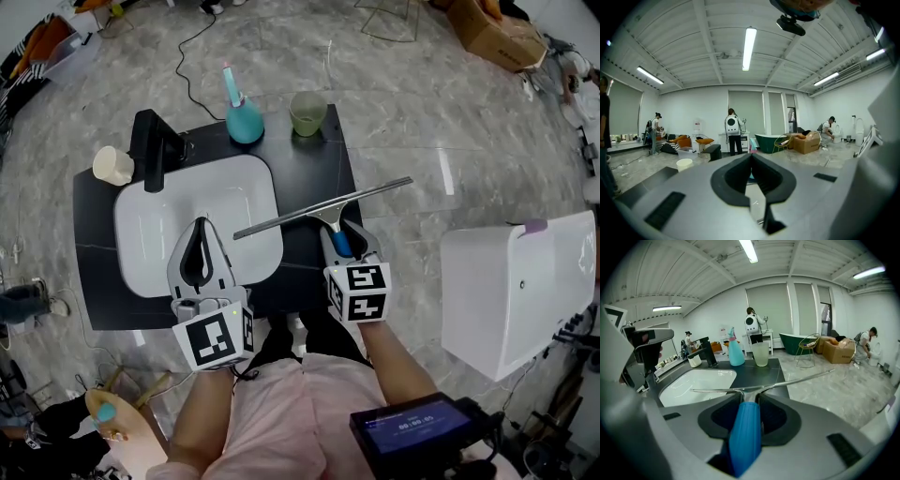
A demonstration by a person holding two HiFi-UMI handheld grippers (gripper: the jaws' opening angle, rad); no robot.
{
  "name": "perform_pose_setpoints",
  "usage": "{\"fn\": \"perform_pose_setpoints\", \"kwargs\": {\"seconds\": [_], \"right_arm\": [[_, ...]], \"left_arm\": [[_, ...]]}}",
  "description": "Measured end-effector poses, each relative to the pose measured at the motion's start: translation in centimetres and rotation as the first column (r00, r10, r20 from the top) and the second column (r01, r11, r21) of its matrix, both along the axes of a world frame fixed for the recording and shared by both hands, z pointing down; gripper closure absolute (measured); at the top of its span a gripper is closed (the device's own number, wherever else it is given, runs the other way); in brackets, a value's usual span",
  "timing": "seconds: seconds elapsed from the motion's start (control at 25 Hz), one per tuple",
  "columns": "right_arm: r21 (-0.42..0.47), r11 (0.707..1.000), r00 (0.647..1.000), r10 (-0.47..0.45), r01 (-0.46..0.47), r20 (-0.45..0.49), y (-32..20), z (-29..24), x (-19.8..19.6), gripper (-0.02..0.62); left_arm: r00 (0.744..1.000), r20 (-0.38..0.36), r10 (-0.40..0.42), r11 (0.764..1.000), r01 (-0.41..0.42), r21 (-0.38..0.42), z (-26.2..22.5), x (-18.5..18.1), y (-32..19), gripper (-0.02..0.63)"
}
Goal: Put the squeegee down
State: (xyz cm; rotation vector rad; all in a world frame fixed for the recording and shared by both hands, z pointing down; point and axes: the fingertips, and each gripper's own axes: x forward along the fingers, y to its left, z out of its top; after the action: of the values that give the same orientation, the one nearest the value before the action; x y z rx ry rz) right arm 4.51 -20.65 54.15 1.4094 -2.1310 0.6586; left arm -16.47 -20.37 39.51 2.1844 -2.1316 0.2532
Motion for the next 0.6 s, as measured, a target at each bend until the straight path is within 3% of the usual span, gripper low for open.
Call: {"fn": "perform_pose_setpoints", "kwargs": {"seconds": [0.6], "right_arm": [[-0.080,0.997,1.000,-0.012,0.011,-0.009,0.3,3.5,-0.2,0.465]], "left_arm": [[1.000,0.003,0.004,0.999,-0.004,-0.044,1.8,0.2,-0.6,0.597]]}}
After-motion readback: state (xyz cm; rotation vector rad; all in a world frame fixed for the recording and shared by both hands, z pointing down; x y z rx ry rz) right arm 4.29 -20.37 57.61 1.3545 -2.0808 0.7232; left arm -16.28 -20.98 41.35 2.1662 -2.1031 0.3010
